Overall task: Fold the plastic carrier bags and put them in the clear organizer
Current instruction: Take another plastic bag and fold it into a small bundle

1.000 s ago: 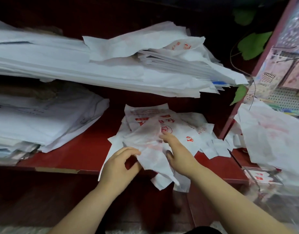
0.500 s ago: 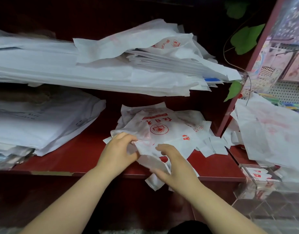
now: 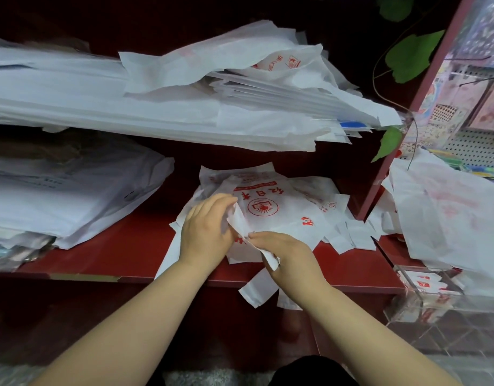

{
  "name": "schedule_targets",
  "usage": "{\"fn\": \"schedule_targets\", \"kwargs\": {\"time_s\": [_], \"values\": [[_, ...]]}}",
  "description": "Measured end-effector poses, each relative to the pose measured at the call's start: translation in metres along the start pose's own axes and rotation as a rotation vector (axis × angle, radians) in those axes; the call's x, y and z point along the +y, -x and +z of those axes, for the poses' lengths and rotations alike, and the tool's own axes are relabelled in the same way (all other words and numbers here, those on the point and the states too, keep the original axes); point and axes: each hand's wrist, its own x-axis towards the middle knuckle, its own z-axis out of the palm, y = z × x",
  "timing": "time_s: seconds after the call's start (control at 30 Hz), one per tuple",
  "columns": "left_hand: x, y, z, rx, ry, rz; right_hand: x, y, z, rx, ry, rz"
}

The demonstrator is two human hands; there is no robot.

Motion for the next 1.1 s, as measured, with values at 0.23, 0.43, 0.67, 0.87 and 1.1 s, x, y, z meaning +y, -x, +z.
{"fn": "schedule_targets", "kwargs": {"time_s": [0.23,0.43,0.67,0.87,1.1], "values": [[-0.041,-0.012,-0.016,0.038,-0.207,-0.025,0.017,-0.012,-0.013,0.038,0.183,-0.021],[-0.048,-0.032,-0.031,0.068,-0.258,-0.242,0.029,-0.049,-0.026,0.328,0.239,-0.24],[-0.05,-0.007,-0.06,0.113,-0.215,0.429,0.055,0.002,-0.036,0.258,0.375,-0.518],[-0.069,0.053,-0.06,-0.161,-0.214,0.398,0.054,0.057,-0.028,0.076,0.26,-0.268],[-0.055,0.062,-0.068,-0.12,-0.015,-0.28,0.014,0.027,-0.021,-0.24,-0.406,0.728]]}}
